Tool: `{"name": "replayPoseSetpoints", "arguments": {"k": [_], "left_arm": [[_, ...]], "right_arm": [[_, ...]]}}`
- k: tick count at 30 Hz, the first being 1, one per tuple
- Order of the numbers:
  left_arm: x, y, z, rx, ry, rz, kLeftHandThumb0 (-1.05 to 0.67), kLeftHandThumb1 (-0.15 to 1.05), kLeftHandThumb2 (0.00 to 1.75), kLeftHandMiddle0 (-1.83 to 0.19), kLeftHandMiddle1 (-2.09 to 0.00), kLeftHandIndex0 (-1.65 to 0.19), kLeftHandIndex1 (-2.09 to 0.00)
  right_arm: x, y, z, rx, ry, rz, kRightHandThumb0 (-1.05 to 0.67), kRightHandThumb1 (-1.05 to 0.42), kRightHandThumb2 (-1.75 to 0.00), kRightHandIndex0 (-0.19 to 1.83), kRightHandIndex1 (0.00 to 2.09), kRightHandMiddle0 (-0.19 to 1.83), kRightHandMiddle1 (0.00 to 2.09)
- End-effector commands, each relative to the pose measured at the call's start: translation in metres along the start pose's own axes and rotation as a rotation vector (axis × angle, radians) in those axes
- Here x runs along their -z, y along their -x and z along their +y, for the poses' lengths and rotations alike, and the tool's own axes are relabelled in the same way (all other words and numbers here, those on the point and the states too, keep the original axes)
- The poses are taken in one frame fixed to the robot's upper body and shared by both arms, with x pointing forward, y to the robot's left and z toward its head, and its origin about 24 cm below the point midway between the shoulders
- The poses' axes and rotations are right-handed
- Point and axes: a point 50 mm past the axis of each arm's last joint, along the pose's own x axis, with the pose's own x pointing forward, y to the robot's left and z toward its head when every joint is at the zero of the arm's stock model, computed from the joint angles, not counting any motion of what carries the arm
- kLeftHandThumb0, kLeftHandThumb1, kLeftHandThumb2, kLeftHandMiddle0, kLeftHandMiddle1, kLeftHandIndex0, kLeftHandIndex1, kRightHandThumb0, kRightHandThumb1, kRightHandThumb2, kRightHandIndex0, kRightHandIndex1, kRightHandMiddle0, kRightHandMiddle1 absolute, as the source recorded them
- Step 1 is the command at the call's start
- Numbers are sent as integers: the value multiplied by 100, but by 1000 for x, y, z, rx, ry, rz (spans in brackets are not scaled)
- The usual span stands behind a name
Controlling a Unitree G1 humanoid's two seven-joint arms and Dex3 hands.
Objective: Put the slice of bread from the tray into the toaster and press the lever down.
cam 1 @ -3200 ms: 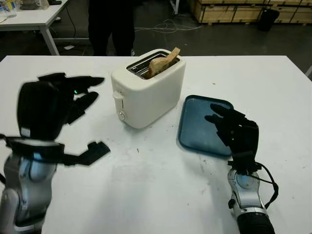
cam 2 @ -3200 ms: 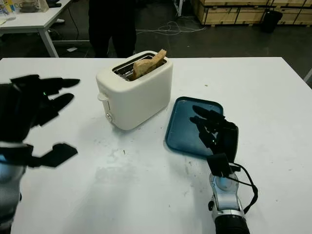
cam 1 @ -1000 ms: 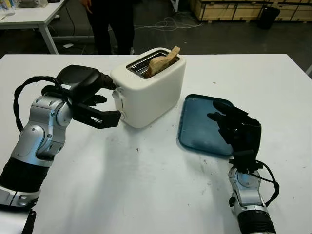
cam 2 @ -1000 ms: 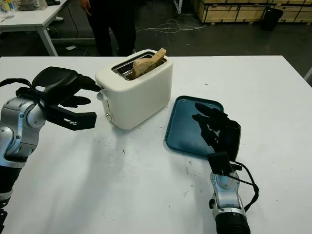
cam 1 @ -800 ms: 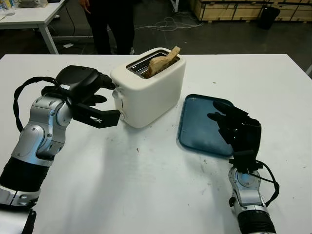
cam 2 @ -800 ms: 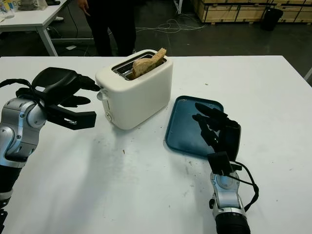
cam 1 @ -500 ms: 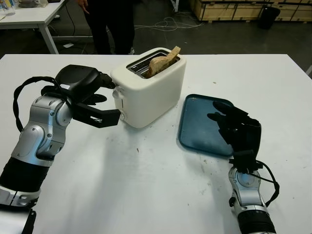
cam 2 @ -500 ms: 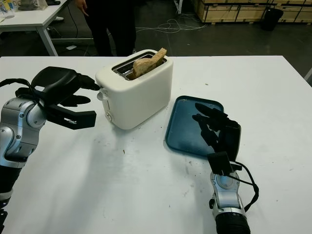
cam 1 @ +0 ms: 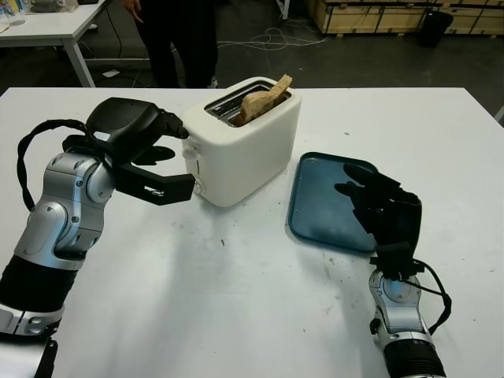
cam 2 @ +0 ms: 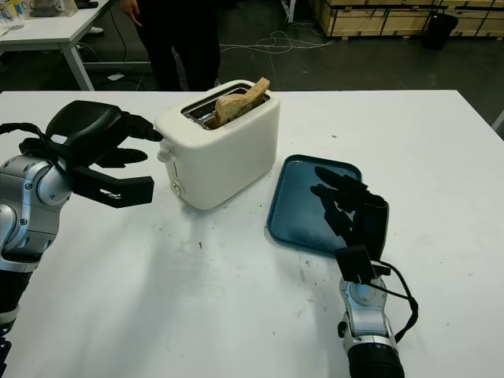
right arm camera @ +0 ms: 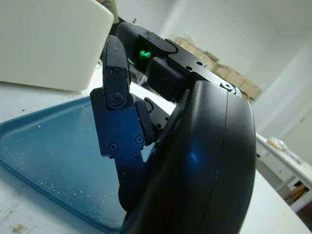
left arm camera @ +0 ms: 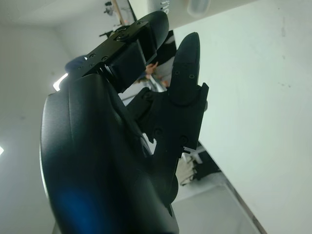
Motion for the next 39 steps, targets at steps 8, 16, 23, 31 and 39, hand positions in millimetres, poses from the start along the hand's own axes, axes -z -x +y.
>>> {"name": "replayPoseSetpoints", "arguments": {"k": [8, 16, 23, 31, 39], "left_arm": [[-4, -4, -2, 27, -7, -7, -34, 92, 22, -102, -153, -87, -1], [-11, -3, -7, 59, 6, -46, -34, 92, 21, -99, -160, -88, -1], [-15, -1, -16, 90, 4, -69, -32, 92, 19, -102, -162, -89, -1], [-15, -1, -19, 92, -5, -78, -32, 92, 21, -102, -161, -89, -1], [-13, -1, -20, 88, -13, -65, -31, 92, 23, -101, -162, -88, 0]], "right_arm": [[-2, -1, -1, 7, -20, -20, -42, -92, -24, 109, 33, 110, 0], [-2, -1, -1, 12, -13, -18, -42, -92, -23, 109, 33, 109, 0], [-2, -1, -2, 11, -12, -18, -42, -92, -23, 110, 33, 109, 0], [-3, -1, -1, 13, -4, -22, -42, -92, -23, 110, 33, 109, 0], [-2, -1, -2, 14, -10, -17, -42, -92, -23, 109, 32, 109, 0]]}}
